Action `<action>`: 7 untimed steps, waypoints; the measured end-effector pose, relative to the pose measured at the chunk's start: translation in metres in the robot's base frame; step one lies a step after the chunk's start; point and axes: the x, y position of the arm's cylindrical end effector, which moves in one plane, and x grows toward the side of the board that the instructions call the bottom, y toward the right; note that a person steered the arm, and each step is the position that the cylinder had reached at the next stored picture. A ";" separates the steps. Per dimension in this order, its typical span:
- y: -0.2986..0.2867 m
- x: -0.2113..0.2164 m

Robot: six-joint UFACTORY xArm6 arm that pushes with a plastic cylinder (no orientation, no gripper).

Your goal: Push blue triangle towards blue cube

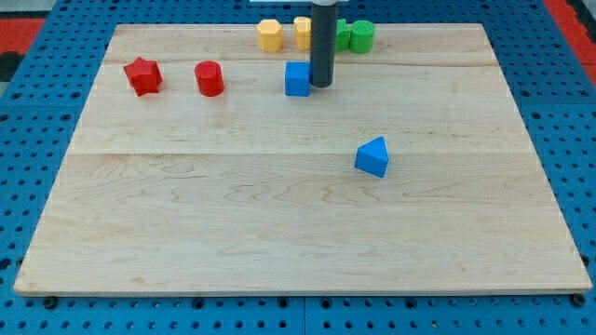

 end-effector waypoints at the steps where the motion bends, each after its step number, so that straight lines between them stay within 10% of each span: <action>1: -0.011 0.000; 4: 0.112 0.132; 7: 0.047 0.166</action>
